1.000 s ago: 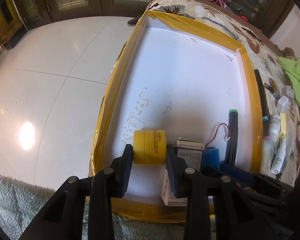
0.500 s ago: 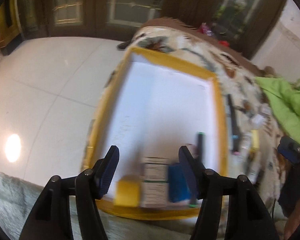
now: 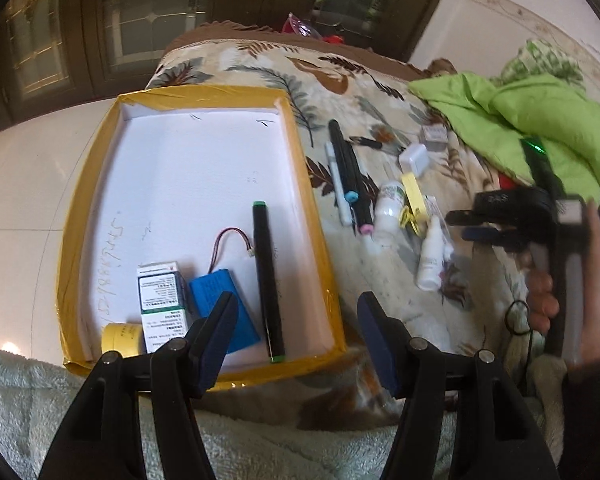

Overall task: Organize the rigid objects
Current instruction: 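Grasp the white-pink tube with the right tool while the left grasps the white spray bottle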

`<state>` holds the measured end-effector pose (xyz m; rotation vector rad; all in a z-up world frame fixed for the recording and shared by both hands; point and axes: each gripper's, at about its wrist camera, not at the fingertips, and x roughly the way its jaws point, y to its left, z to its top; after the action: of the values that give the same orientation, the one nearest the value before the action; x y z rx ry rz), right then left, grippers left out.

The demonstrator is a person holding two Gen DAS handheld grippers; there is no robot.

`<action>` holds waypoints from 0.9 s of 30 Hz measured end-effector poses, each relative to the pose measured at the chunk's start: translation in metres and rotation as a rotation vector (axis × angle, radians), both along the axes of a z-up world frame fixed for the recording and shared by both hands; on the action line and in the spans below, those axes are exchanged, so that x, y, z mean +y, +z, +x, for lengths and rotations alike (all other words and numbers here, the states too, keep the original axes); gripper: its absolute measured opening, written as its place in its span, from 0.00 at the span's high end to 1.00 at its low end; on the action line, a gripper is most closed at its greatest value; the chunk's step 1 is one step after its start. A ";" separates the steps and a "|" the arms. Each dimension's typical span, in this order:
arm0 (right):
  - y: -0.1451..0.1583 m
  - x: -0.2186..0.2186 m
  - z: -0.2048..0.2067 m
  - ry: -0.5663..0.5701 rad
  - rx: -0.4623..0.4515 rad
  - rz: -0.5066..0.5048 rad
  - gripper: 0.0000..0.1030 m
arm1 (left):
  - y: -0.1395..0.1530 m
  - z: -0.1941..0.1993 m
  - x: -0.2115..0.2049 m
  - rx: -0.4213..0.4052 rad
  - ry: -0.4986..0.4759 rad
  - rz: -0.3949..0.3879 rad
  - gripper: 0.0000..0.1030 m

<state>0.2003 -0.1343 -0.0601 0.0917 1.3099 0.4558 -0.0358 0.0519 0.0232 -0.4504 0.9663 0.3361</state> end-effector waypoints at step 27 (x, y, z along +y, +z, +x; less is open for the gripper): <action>0.041 -0.051 -0.004 -0.141 -0.036 0.168 0.82 | -0.037 0.124 -0.096 0.141 -0.293 -0.046 0.40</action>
<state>0.1968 -0.1854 -0.0189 0.3124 1.2198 0.4443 0.0881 -0.0437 -0.0137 -0.3237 1.1627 0.0813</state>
